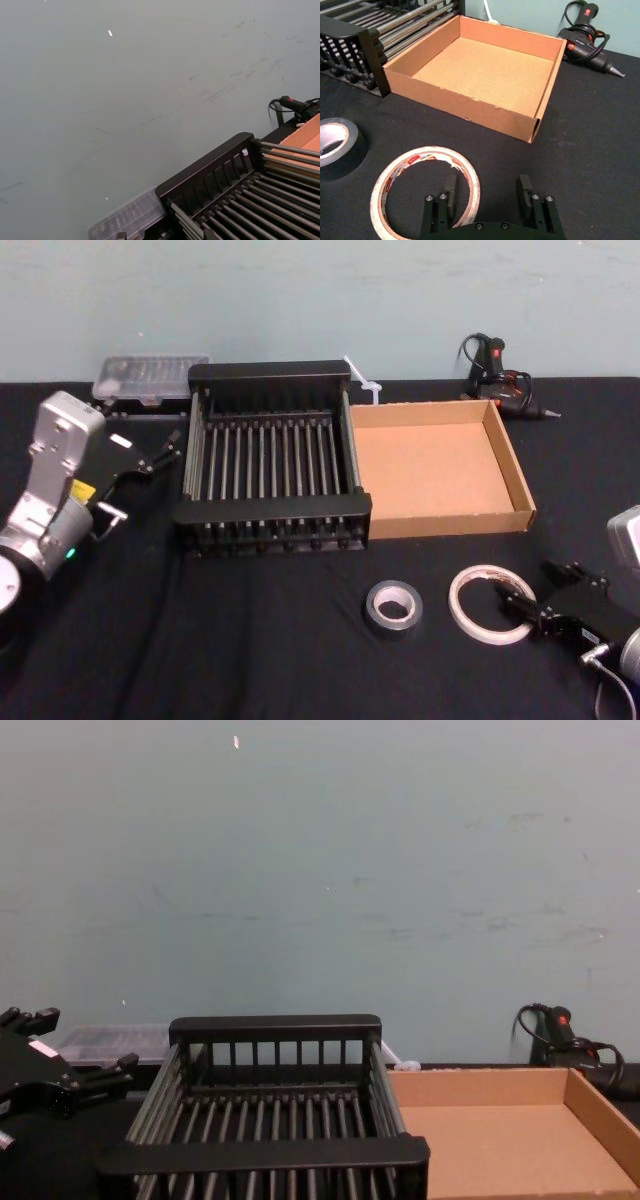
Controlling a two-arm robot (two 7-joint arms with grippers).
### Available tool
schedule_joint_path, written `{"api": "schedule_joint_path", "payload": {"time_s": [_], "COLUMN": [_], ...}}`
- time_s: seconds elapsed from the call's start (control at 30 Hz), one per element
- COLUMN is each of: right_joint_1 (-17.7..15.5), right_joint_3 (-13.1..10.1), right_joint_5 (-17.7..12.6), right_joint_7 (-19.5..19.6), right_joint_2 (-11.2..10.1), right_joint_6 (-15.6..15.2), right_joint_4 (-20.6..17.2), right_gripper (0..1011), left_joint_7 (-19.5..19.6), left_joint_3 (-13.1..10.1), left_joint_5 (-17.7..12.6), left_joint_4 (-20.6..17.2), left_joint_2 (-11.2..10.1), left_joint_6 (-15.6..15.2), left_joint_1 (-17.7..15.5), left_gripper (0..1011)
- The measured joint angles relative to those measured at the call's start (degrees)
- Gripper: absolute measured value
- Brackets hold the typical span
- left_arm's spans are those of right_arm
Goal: Pick up the white tape and place it into the black box , Pick up the silver tape and place it into the brown box.
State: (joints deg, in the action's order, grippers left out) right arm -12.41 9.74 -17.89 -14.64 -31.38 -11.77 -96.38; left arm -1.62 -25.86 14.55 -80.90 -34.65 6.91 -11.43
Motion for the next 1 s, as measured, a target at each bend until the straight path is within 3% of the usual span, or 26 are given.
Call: {"api": "schedule_joint_path", "payload": {"time_s": [0.7, 1.0], "right_joint_1": [0.0, 0.0], "right_joint_3": [0.0, 0.0], "right_joint_5": [-0.1, -0.1], "right_joint_7": [0.0, 0.0], "right_joint_2": [0.0, 0.0], "right_joint_6": [0.0, 0.0], "right_joint_4": [0.0, 0.0], "right_gripper": [136, 98], "left_joint_7": [0.0, 0.0], "left_joint_3": [0.0, 0.0], "left_joint_5": [0.0, 0.0], "left_joint_4": [0.0, 0.0], "left_joint_2": [0.0, 0.0], "left_joint_6": [0.0, 0.0], "left_joint_1": [0.0, 0.0], "left_gripper": [1001, 1001]}}
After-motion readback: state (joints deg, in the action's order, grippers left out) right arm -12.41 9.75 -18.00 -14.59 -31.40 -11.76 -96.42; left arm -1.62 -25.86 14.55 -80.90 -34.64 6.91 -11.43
